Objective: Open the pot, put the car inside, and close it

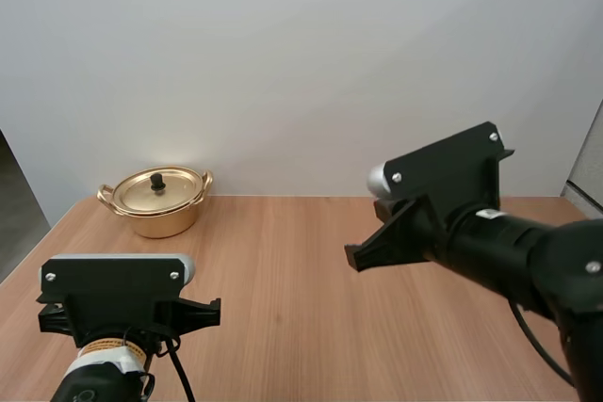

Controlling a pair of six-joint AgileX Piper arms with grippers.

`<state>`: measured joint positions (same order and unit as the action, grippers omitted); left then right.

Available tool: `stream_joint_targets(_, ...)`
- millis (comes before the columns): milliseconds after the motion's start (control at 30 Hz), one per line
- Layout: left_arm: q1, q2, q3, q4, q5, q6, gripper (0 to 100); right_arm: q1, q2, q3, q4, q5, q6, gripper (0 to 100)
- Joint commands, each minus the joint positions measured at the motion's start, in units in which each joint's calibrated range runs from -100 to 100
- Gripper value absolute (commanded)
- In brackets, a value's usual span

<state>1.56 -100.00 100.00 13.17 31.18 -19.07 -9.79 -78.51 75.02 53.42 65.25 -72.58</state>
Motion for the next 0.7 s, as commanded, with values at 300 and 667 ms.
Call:
stream_joint_targets(300,-0.03,0.0,0.0,-0.01,0.08,-0.04,0,3.57,-18.86,19.7,-8.12,-57.82,8.4,0)
stream_joint_targets(667,-0.03,0.0,0.0,-0.01,0.08,-0.04,0,5.42,-21.49,22.01,-11.25,-32.56,17.97,0)
